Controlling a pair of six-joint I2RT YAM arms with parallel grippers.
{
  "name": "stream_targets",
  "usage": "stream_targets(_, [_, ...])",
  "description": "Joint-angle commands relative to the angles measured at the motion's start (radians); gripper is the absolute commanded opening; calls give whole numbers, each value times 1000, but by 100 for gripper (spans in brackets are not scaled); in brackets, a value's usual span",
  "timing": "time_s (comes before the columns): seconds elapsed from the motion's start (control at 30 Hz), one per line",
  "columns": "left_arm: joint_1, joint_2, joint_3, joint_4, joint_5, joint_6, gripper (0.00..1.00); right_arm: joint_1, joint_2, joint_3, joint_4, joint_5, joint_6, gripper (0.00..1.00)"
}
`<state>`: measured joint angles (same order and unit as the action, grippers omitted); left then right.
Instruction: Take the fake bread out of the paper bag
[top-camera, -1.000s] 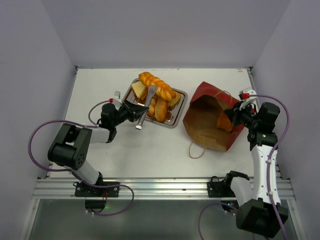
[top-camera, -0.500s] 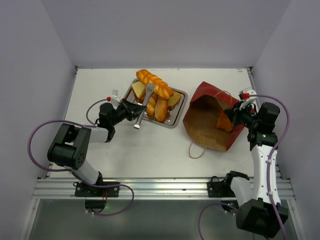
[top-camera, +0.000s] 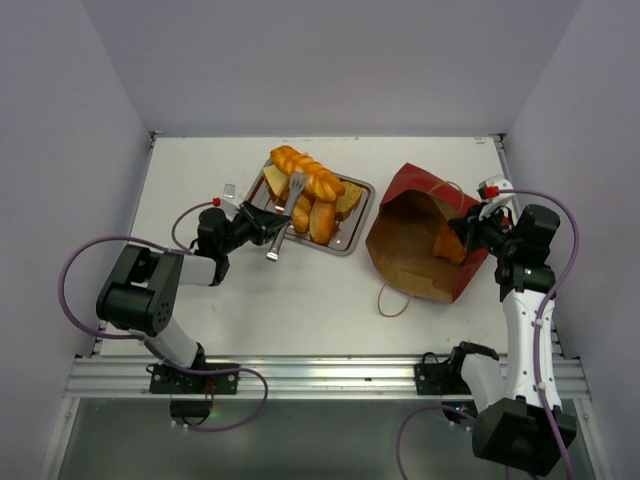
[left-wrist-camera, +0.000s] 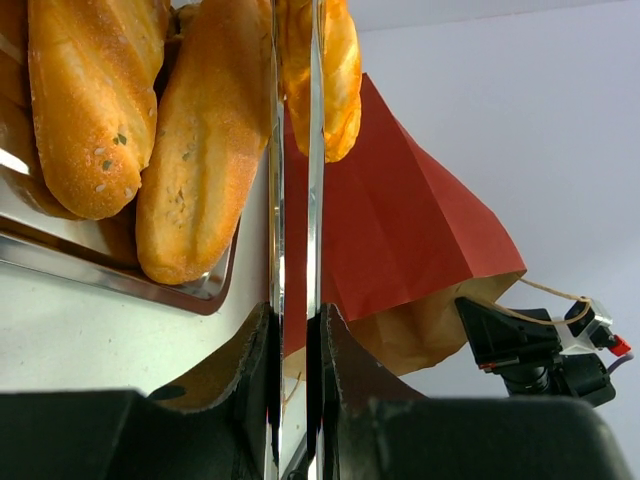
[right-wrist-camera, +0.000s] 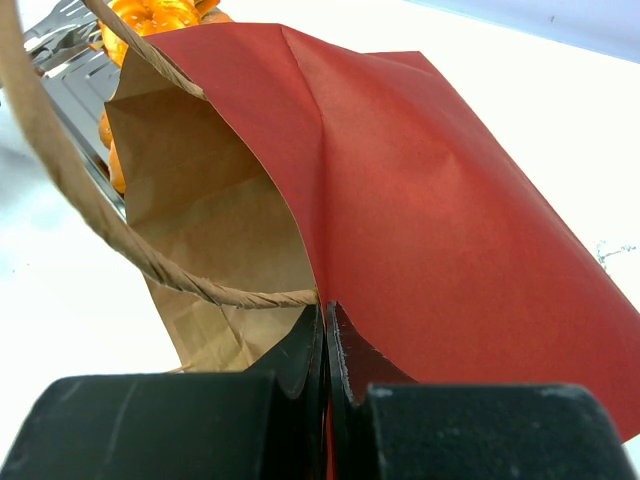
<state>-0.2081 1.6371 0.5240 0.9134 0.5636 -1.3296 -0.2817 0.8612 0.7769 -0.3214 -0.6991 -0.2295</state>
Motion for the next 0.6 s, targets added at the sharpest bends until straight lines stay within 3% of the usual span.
stream_targets(0.0, [13,-8,-1,50,15,44,19,-2,-8,-7,35,-17,-16,1])
stream_targets(0.57, [24,-17,-13,2,15,56,36,-1,-8,-7,35,-16,-16,1])
